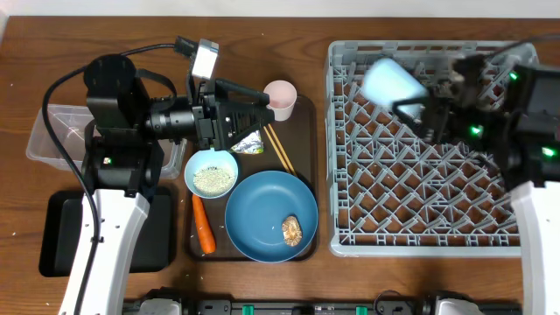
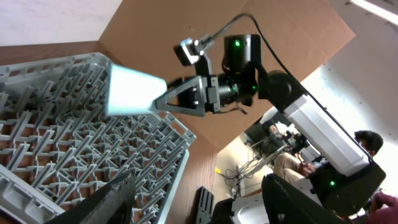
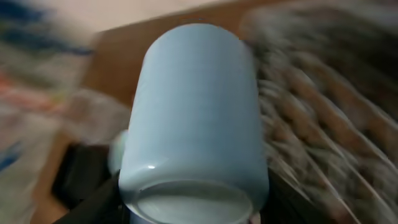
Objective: Sort waste into correct bins and load items into the dishwasher rack
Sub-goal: 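Place blue cup upside down in rack with right gripper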
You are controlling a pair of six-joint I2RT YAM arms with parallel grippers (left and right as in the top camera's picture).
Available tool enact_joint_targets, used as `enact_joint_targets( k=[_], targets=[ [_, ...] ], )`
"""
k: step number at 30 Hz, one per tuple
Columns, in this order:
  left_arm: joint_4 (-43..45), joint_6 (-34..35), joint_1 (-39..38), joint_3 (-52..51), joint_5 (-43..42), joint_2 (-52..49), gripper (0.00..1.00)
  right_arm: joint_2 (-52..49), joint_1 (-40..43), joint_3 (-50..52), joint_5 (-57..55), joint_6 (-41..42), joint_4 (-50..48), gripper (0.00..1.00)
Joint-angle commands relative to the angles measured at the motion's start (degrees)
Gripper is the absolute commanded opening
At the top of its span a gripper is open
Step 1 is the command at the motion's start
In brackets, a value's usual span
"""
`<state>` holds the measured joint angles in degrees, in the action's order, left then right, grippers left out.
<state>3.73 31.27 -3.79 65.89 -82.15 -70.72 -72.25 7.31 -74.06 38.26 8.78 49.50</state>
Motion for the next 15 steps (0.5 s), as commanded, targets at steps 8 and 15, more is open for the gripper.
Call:
enact_joint_targets(
  k=[8,15],
  targets=[
    [0.31,0.11,0.31,0.63,-0.98,0.37,0.66,7.41,12.39,-1.64,-31.71,4.5,18.69,0.48],
    [0.28,0.11,0.31,0.63,-0.98,0.37,0.66,4.48,19.93,-1.64,-36.85,5.64,22.53,0.47]
  ],
)
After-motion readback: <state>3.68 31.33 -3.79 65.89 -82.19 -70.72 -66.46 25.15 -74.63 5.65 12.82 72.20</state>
